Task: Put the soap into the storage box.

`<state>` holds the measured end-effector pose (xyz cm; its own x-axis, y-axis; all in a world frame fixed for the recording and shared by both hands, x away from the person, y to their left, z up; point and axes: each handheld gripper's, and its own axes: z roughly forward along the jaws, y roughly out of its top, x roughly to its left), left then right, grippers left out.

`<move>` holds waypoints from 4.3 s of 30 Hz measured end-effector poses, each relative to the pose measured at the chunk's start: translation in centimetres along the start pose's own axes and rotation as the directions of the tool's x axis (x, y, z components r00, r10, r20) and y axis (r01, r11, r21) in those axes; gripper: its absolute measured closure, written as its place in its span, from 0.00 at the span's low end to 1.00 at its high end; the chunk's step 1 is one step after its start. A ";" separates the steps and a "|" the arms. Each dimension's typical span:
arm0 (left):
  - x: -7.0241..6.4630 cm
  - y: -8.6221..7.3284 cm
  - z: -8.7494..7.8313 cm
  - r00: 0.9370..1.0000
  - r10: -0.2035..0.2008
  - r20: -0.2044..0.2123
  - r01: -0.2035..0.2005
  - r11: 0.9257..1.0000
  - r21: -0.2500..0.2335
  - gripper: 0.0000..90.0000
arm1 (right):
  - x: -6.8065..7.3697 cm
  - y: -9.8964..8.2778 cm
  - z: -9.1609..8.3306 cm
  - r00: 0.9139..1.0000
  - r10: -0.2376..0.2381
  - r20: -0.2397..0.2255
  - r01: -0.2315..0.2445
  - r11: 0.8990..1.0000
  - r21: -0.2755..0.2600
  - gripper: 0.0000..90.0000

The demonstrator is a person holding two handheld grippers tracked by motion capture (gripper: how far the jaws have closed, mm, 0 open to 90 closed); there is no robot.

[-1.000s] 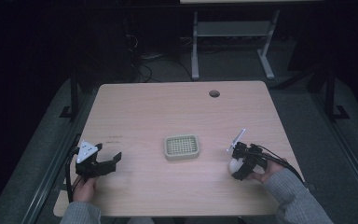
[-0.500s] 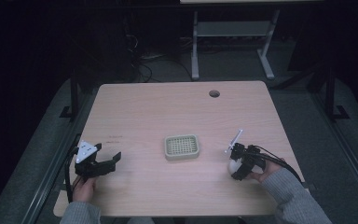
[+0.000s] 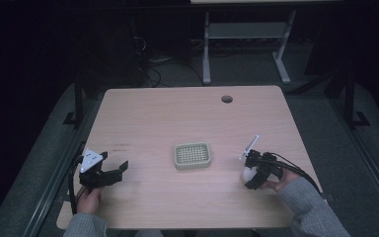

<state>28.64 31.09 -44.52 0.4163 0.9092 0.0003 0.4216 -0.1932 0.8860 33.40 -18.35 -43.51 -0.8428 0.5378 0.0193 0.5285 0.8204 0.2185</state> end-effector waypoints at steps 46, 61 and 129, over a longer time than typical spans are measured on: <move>-0.1 0.0 0.1 1.000 -0.004 0.005 0.004 1.000 -0.003 0.14 | -0.5 4.7 -3.0 0.999 -0.049 -0.019 0.048 0.997 -0.061 0.26; 0.0 0.0 0.2 1.000 -0.008 0.005 0.008 1.000 -0.002 0.14 | -0.4 6.2 -3.3 0.997 -0.069 -0.020 0.067 0.995 -0.068 0.26; -0.1 0.0 0.3 1.000 0.003 0.002 -0.003 1.000 -0.005 0.14 | 2.0 16.2 -3.9 0.973 -0.229 -0.037 0.226 0.971 -0.071 0.26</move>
<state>28.82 30.93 -44.64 0.4192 0.9079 0.0024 0.4163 -0.1946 0.8882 39.88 -4.76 -36.12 -0.9447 0.3278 0.0044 0.3153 0.9048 0.2861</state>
